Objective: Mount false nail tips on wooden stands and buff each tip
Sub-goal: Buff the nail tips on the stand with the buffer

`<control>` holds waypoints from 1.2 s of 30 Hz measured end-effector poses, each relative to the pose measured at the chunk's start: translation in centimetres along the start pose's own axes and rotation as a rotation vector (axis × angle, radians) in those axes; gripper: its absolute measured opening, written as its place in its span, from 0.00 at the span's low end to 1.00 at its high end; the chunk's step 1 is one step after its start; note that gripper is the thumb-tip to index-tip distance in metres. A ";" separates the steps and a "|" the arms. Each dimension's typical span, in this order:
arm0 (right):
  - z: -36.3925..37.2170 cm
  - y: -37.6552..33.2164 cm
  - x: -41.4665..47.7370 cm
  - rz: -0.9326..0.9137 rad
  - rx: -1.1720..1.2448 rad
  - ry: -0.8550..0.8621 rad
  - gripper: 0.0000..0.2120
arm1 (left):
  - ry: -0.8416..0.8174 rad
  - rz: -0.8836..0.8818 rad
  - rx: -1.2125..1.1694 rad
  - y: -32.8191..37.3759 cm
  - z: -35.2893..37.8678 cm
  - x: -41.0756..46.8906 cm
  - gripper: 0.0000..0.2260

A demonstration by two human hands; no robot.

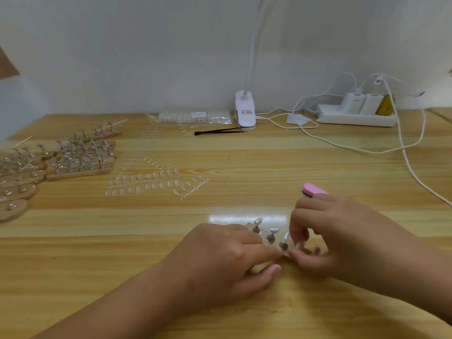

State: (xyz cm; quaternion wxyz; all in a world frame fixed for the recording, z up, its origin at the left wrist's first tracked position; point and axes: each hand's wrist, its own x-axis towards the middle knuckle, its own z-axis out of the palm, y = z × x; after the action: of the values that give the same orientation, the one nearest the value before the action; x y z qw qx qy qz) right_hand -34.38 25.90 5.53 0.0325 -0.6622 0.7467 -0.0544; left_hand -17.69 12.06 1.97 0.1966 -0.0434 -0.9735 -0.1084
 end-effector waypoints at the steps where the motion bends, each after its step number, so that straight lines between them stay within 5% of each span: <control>1: 0.0 -0.3 0.0 -0.024 -0.040 0.040 0.08 | 0.005 -0.013 -0.010 0.1 -0.1 0.1 0.09; 5: 0.3 -0.7 -0.5 -0.120 -0.291 0.236 0.12 | -0.015 -0.051 -0.030 0.3 -0.4 0.3 0.08; 9: 0.3 -0.7 -0.5 -0.157 -0.374 0.246 0.07 | -0.015 -0.040 -0.007 0.5 -0.3 0.3 0.09; 20: 0.0 1.0 0.7 0.277 0.533 -0.039 0.06 | -0.025 -0.001 0.028 0.6 -0.2 0.2 0.11; 25: -0.8 2.0 0.7 0.166 0.801 0.300 0.03 | 0.034 0.031 0.068 0.5 -0.2 0.0 0.10; 29: -0.3 0.8 0.5 -0.112 0.713 0.496 0.12 | 0.261 -0.275 -0.483 0.4 -1.2 0.2 0.13; 32: 0.6 -0.2 0.2 -0.195 0.696 0.578 0.22 | 0.224 -0.551 -0.983 -0.3 -1.6 0.7 0.16; 36: 1.1 -1.2 0.1 -0.227 0.702 0.613 0.12 | 0.079 -0.586 -1.273 -0.3 -1.3 1.2 0.19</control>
State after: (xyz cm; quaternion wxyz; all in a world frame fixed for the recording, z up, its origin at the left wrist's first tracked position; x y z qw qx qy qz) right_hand -33.11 25.58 4.62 0.0265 -0.6420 0.5813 -0.4993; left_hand -18.36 11.54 3.60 0.1308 0.1178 -0.6845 -0.7075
